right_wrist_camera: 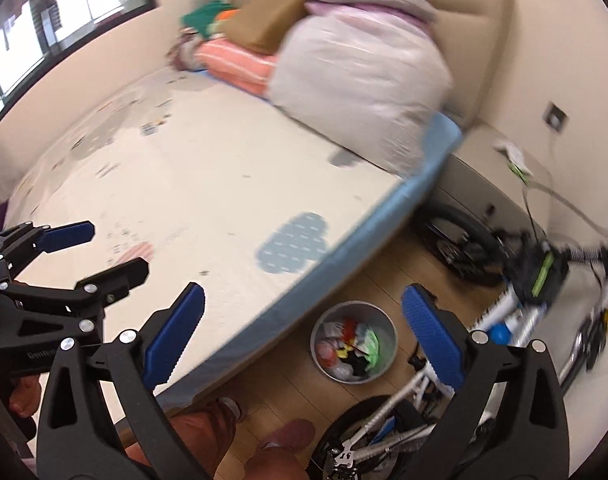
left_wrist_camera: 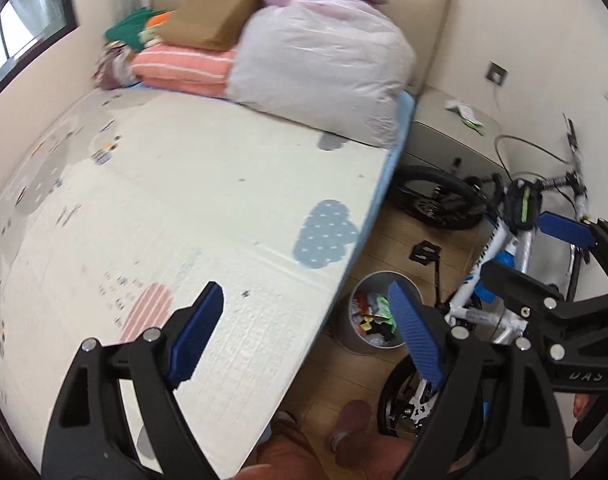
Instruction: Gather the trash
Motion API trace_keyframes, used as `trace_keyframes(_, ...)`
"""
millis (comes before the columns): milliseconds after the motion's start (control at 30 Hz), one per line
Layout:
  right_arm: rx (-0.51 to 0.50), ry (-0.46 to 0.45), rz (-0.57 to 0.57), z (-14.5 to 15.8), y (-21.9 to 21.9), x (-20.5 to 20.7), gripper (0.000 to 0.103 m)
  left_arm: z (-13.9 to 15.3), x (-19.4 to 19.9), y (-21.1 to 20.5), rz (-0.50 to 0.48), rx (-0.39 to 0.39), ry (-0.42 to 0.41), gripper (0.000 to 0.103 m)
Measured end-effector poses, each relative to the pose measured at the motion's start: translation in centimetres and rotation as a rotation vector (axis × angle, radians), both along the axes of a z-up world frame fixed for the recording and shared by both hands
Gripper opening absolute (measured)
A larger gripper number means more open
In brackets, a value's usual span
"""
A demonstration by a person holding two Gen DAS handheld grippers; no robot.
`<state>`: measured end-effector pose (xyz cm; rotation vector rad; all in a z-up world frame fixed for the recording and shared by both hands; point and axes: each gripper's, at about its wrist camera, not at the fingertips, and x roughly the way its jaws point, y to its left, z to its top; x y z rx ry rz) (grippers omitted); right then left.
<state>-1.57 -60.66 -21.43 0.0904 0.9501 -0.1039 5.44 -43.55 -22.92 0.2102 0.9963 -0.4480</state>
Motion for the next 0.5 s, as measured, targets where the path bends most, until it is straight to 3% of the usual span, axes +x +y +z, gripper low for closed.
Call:
trace_keyframes(200,-0.003,-0.047,0.169,5.9,7.4,2.9,0.096,5.8,-0.5,10.6,0.272,0.047,-0.023,0.086)
trace_keyframes(500,0.015,-0.076,0.255,12.8,16.6,4.7,0.096,12.9,-3.0,20.9,0.424,0.053,-0.050,0.090)
